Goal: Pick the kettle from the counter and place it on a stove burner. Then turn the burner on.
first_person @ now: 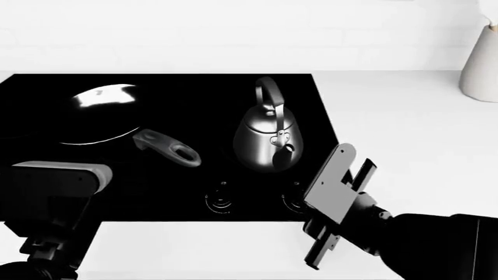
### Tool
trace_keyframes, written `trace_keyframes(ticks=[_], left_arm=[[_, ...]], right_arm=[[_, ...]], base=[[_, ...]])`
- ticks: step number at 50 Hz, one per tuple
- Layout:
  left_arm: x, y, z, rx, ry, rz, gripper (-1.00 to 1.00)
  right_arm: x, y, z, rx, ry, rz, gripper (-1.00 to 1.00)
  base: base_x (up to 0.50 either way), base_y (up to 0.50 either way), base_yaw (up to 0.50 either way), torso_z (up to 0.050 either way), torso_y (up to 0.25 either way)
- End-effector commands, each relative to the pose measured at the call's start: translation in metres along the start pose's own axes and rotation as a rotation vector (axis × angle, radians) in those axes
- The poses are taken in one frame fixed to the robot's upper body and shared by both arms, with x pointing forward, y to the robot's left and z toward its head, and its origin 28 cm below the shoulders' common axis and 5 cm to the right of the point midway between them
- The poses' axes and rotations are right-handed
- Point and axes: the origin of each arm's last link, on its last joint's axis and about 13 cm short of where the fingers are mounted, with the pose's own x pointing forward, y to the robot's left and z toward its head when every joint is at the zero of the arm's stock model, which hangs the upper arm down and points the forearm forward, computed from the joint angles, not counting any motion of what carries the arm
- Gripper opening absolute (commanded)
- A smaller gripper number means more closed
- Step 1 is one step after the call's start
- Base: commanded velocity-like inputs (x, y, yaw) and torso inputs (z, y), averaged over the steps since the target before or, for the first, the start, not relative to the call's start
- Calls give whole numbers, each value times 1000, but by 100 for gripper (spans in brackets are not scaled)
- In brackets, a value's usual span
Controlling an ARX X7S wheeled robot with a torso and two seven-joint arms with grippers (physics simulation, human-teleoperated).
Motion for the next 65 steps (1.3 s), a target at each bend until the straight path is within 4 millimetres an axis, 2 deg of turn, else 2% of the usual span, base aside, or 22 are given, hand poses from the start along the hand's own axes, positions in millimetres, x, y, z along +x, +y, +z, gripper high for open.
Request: trace_keyframes(ticks=[1, 28, 34, 35, 44, 55, 62, 65], left_arm=[[0, 0, 0, 0, 1, -1, 100], [1, 0, 0, -2, 1, 2, 100], [0, 1, 1, -5, -2, 3, 100], [0, 1, 1, -6, -3, 3, 100], [-3, 1, 4, -3, -21, 0, 100], [-7, 5, 4, -12, -44, 7, 100], [-18, 10, 8, -29, -77, 8, 100], [-29, 13, 12, -15, -109, -26, 100]], right_arm=[[-6, -2, -44, -101, 275, -50, -100], [-6, -2, -45, -132, 258, -55, -100], [-9, -5, -38, -90, 189, -188, -100], [-12, -6, -36, -86, 185, -195, 100], [-40, -12, -14, -37, 81, -330, 100], [-66, -8, -2, -38, 48, -398, 100], [-83, -1, 10, -34, 3, -435, 100], [-95, 7, 19, 27, 0, -482, 100]], base=[[0, -5, -9, 0, 0], [-1, -5, -8, 0, 0], [0, -2, -4, 0, 0], [0, -4, -7, 0, 0], [0, 0, 0, 0, 0], [0, 0, 0, 0, 0], [0, 0, 0, 0, 0], [0, 0, 0, 0, 0]])
